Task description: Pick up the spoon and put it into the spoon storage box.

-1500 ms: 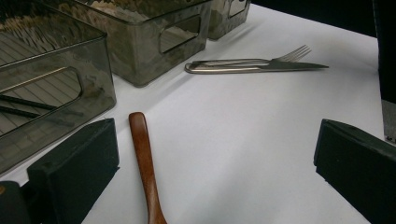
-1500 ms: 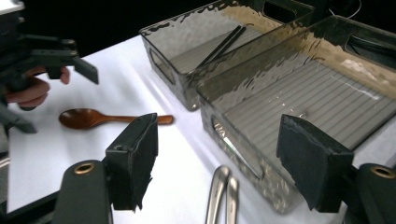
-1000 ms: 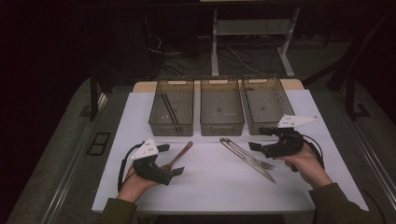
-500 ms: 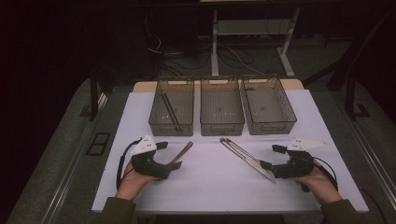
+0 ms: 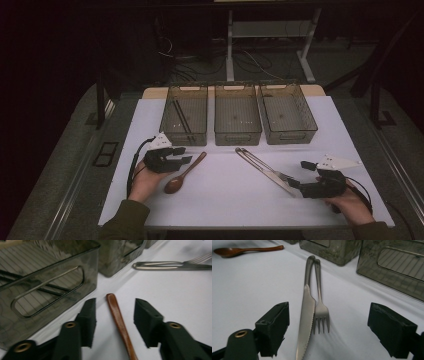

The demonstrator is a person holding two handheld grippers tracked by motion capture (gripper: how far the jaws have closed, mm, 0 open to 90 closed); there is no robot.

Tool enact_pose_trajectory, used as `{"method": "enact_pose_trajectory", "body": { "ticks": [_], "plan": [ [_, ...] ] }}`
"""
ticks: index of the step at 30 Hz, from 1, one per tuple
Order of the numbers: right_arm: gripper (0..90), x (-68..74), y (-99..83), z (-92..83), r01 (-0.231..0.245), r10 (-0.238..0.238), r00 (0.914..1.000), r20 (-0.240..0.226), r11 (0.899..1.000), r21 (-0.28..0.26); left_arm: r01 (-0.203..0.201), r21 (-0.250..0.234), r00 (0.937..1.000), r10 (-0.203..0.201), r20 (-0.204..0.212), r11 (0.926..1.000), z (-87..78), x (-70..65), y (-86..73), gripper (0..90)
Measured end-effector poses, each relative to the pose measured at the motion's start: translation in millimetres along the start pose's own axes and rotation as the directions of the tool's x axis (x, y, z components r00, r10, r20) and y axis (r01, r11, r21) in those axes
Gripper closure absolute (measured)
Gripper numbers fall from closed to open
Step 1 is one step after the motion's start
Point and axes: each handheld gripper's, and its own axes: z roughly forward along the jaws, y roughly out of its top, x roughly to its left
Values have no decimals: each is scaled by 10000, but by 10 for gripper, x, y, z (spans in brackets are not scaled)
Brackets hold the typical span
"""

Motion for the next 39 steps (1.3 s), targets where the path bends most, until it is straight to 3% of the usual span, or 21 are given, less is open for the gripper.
{"method": "enact_pose_trajectory", "body": {
  "ticks": [3,6,8,18,23,25,32,39],
  "plan": [
    [170,-4,-13,20,75,-76,9999,96,9998,171,148,411,9998,-154,147,9990,101,40,2,732],
    [170,-7,-21,40,-24,23,10000,27,9996,290,35,880,9999,-46,115,9961,182,54,16,840],
    [159,-3,-22,48,-12,11,10000,32,9993,383,55,1069,9999,-71,149,9943,229,61,32,882],
    [149,-11,-24,53,46,-57,9998,208,9988,485,-132,1516,9997,99,220,9884,392,58,91,887],
    [150,-10,-18,52,83,-91,9998,197,9990,429,-442,1847,9987,385,348,9818,431,33,87,887],
    [149,-6,-15,52,111,-122,9996,241,9991,421,-357,1853,9988,289,391,9820,448,11,82,887],
    [149,7,-11,58,187,-193,9997,128,9989,422,-738,2014,9949,582,825,9767,477,-65,112,887],
    [150,14,-10,64,188,-191,9998,52,9989,433,-1268,2239,9860,981,1351,9663,507,-179,148,887]
  ]
}}
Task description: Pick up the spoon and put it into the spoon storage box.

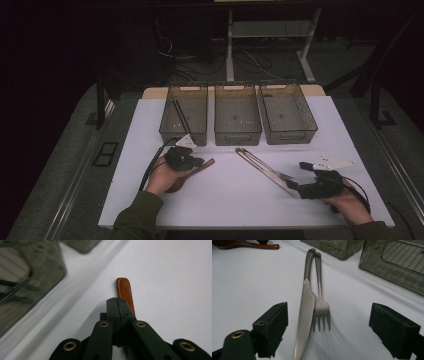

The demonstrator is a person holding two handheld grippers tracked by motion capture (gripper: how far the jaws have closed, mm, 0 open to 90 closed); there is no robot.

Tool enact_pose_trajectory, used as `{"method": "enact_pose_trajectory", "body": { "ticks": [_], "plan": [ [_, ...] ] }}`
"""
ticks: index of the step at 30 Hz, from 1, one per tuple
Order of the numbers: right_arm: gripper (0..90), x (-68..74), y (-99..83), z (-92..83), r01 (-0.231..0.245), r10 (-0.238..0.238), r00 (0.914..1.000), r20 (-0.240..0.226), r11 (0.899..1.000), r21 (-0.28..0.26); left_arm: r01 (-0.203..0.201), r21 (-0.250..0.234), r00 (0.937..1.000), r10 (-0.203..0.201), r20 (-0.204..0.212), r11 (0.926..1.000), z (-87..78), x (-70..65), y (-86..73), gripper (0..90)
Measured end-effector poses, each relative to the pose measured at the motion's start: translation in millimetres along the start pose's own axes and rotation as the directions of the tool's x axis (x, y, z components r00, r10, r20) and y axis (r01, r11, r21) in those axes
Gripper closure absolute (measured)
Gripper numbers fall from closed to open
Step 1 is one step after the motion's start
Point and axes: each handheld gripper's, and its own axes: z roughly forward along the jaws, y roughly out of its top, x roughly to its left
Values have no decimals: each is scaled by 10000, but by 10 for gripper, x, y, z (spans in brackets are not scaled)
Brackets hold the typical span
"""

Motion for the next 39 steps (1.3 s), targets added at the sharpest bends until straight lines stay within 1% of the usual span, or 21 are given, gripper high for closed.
{"method": "enact_pose_trajectory", "body": {
  "ticks": [4,5,6,7,10,12,13,15,17,20,23,26,27,29,31,34,36,39],
  "plan": [
    [150,2,2,1,-3,3,10000,-29,10000,-8,-290,155,9990,285,345,9995,17,-83,31,887],
    [150,2,2,0,1,-1,10000,-21,10000,-20,-381,126,9983,375,455,9992,23,-100,40,887],
    [150,1,2,-1,-3,2,10000,-16,10000,-20,-392,141,9974,382,614,9991,30,-122,47,887],
    [150,0,2,-2,-1,1,10000,-12,10000,-18,-556,227,9960,539,717,9982,34,-138,55,887],
    [150,-2,2,-2,-4,4,10000,-21,10000,-29,-696,305,9935,665,920,9971,51,-191,71,887],
    [150,-2,3,-5,-21,21,10000,-23,10000,-46,-805,377,9921,765,994,9960,51,-201,78,887],
    [150,-3,3,-6,-27,27,10000,-26,10000,-51,-715,350,9924,676,1033,9968,53,-210,76,888],
    [150,-5,3,-7,-18,18,10000,-26,10000,-66,-711,397,9921,665,1063,9967,51,-215,75,887],
    [150,-5,4,-7,-25,25,10000,-39,10000,-71,-804,476,9911,748,1098,9956,45,-210,75,888],
    [150,-6,5,-9,-17,16,10000,-53,10000,-86,-829,468,9905,771,1138,9955,34,-210,77,888],
    [150,-3,10,-12,-43,42,10000,-74,9999,-98,-720,345,9925,682,1015,9968,4,-205,78,888],
    [150,7,10,-12,105,-106,9999,-135,9999,-98,-679,49,9948,673,760,9977,-78,-189,79,885],
    [150,8,9,-13,117,-118,9999,-116,9999,-87,-490,-52,9967,492,646,9988,-115,-195,73,859],
    [150,8,15,-17,63,-65,9999,-107,9999,-134,-282,-312,9987,294,405,9991,-213,-191,47,808],
    [150,8,22,-16,81,-83,9999,-134,9998,-178,-189,-481,9995,201,238,9987,-295,-188,11,750],
    [150,9,23,-12,70,-72,9999,-154,9998,-175,74,-772,10000,-74,1,9970,-438,-189,-89,657],
    [150,11,26,-10,56,-59,9998,-163,9998,-203,311,-931,9995,-314,-27,9952,-521,-192,-163,607],
    [150,15,23,-11,32,-35,9998,-176,9998,-207,434,-1009,9988,-452,-161,9940,-611,-217,-281,529]
  ]
}}
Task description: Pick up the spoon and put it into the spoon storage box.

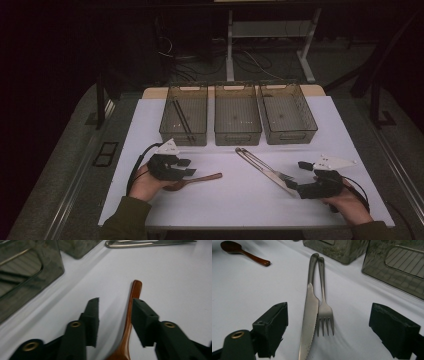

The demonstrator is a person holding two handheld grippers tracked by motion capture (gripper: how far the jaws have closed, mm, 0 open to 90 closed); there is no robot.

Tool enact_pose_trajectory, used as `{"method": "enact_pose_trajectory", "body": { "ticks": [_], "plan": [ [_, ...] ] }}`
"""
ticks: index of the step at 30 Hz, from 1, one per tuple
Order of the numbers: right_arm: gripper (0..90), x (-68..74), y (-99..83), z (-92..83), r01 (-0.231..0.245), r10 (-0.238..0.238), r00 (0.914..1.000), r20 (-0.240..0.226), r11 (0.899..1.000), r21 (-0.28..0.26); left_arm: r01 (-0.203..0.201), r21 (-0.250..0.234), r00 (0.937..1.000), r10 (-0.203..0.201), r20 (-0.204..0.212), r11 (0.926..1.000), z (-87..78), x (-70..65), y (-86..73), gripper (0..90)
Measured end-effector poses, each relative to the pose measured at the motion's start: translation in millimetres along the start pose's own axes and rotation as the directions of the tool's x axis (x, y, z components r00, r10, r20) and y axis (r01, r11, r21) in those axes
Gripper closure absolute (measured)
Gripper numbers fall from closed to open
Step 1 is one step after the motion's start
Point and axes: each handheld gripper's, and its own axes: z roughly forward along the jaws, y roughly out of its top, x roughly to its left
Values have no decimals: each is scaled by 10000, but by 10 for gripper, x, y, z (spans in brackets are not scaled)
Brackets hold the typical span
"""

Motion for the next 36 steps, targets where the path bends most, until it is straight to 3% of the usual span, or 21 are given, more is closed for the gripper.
{"method": "enact_pose_trajectory", "body": {
  "ticks": [4,9,20,31,36],
  "plan": [
    [150,-15,7,-11,-188,188,9998,-4,9996,-192,81,-134,9998,-84,-204,9999,-121,-1,-139,449],
    [150,-33,0,-15,-302,302,9995,-22,9992,-273,487,-146,9981,-492,-364,9987,-186,14,-316,372],
    [150,-20,1,-20,-188,188,9998,5,9995,-270,976,325,9936,-955,-603,9947,-183,24,-479,382],
    [150,-22,2,-21,-176,176,9998,13,9995,-272,441,997,9981,-396,-471,9940,-127,6,-476,421],
    [150,-21,1,-16,-147,147,9999,8,9995,-263,205,1069,9991,-164,-395,9941,-118,-17,-469,462]
  ]
}}
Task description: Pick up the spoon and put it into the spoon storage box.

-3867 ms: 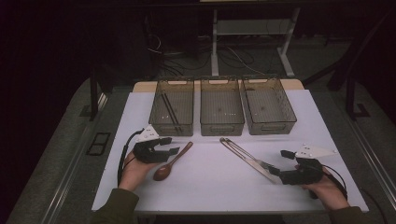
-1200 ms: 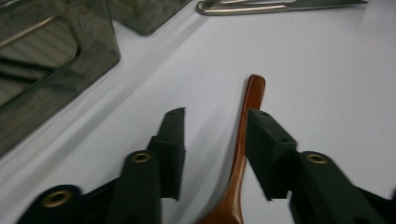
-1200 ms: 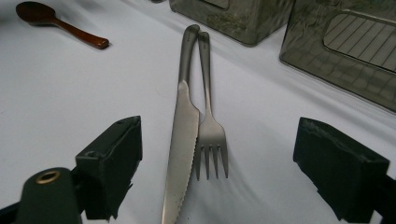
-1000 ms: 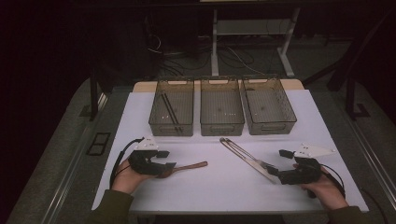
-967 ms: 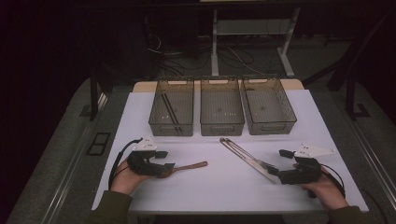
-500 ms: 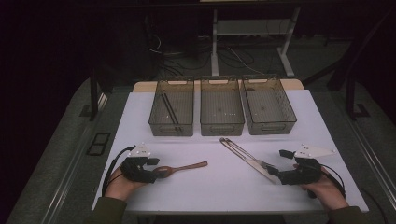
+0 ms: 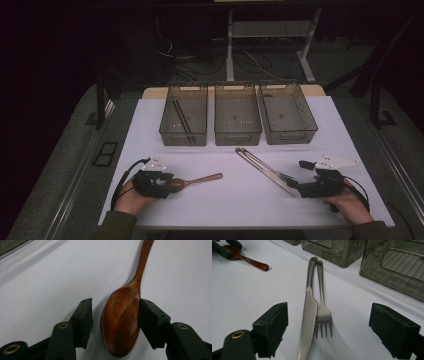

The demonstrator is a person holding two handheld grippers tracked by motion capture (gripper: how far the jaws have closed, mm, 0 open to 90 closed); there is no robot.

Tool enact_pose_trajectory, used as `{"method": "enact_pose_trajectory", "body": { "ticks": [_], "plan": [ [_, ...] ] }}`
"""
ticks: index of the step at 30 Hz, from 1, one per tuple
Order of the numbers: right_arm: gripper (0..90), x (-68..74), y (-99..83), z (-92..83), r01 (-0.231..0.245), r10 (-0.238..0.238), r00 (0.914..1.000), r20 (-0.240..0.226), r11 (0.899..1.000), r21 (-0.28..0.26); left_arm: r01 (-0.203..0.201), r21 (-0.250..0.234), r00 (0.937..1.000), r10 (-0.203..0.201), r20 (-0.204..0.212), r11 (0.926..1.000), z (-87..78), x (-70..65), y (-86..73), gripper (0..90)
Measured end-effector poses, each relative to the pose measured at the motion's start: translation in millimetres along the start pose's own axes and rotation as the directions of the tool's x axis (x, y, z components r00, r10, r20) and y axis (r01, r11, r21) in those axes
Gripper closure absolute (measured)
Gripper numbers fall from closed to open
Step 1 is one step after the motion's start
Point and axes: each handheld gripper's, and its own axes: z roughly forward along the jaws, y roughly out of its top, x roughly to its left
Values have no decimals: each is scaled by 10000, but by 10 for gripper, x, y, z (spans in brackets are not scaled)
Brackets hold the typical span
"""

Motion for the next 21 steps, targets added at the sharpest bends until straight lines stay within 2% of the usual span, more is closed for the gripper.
{"method": "enact_pose_trajectory", "body": {
  "ticks": [3,9,11,13,21],
  "plan": [
    [150,-1,0,-1,-4,4,10000,4,10000,-2,-9,18,10000,8,90,10000,0,-15,2,500],
    [150,-2,0,-2,22,-22,10000,10,10000,7,-308,103,9988,304,375,9995,-3,-19,9,586],
    [150,-1,0,-3,21,-21,10000,13,10000,6,-192,90,9988,187,453,9998,0,-38,9,608],
    [150,0,0,-5,18,-18,10000,19,10000,14,-398,162,9979,389,513,9991,-2,-32,16,633],
    [150,8,1,-1,133,-133,9999,-2,9999,47,-434,184,9974,423,588,9989,-20,-49,23,704]
  ]
}}
